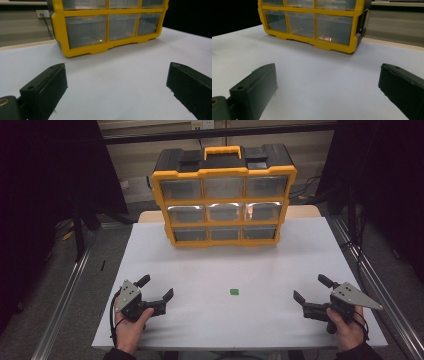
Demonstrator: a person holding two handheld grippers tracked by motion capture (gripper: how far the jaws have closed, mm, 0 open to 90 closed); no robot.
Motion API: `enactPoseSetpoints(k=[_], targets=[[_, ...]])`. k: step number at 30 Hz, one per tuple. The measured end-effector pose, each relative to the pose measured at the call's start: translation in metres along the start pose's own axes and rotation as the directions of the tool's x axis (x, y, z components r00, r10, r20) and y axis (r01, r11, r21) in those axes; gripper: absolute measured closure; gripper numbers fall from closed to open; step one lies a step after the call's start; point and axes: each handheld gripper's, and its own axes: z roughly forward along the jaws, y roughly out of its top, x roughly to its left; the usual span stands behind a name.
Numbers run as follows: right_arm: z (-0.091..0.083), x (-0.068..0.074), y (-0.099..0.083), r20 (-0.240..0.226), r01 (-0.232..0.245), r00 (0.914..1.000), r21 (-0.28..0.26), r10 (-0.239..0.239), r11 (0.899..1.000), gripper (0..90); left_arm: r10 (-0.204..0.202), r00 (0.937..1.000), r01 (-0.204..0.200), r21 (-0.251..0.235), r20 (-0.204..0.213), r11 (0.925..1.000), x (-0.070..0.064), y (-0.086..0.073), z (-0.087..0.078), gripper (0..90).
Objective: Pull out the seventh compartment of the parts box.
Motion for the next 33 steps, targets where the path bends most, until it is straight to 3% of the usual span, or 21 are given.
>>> enactPoseSetpoints(k=[9,14,20,25,27,33], targets=[[-0.001,0.000,0.000,0.008,0.006,0.9999,-0.008,-0.006,1.000,1.7,-0.013,0.9999,0.013,0.005,-0.001,0.9999,0.001,0.000,0.002,3.6],[-0.001,-0.001,-0.001,0.001,0.000,1.0000,-0.010,0.000,1.000,1.6,0.006,0.9999,-0.006,0.016,0.011,0.9999,0.001,0.001,0.005,4.0],[0.000,-0.002,-0.001,-0.011,-0.003,0.9999,0.005,0.003,1.000,1.5,0.040,0.9992,-0.040,0.042,-0.003,0.9983,0.000,0.005,0.010,4.2],[0.000,-0.002,-0.002,-0.009,0.003,1.0000,0.006,-0.003,1.000,1.2,0.057,0.9983,-0.057,0.035,-0.008,0.9978,-0.002,0.008,0.014,4.2],[0.000,-0.002,-0.002,-0.007,0.004,1.0000,0.005,-0.004,1.000,1.2,0.077,0.9965,-0.076,0.034,-0.033,0.9966,-0.002,0.011,0.015,4.2],[-0.001,-0.001,-0.001,-0.011,0.003,0.9999,0.015,-0.003,1.000,1.1,0.075,0.9964,-0.074,0.016,-0.041,0.9971,-0.002,0.016,0.020,4.2]])
